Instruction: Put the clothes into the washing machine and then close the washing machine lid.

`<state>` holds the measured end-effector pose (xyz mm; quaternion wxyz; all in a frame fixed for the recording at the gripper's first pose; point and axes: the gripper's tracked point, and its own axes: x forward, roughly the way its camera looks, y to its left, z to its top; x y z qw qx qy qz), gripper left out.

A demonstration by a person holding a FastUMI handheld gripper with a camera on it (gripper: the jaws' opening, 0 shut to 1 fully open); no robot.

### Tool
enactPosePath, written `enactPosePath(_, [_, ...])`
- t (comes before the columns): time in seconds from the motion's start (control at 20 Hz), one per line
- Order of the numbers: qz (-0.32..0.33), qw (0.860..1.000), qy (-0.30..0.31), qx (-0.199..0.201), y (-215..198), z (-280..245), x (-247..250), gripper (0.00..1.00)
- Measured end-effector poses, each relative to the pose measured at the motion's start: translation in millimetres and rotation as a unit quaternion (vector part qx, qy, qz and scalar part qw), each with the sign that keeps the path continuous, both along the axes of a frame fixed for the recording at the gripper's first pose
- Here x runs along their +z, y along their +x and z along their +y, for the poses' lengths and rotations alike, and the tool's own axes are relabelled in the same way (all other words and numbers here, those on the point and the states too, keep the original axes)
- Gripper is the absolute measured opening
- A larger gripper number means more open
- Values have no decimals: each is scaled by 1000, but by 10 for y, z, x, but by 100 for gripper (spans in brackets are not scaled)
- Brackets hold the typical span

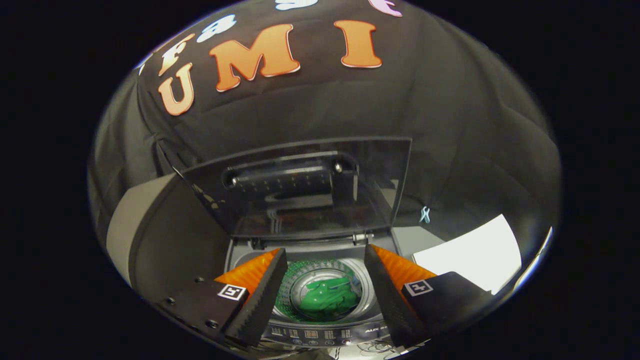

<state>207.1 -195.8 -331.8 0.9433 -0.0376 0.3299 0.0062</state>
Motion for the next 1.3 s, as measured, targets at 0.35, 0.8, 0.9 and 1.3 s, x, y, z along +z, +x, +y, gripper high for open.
enactPosePath(0.35, [-64,998,0,21,426,359,699,99])
enactPosePath(0.8, [-92,995,-20,33,1010,619,833,99])
enactPosePath(0.9, [-80,996,-21,36,1094,679,722,99])
enactPosePath(1.3, [-58,997,-26,35,1480,753,403,99])
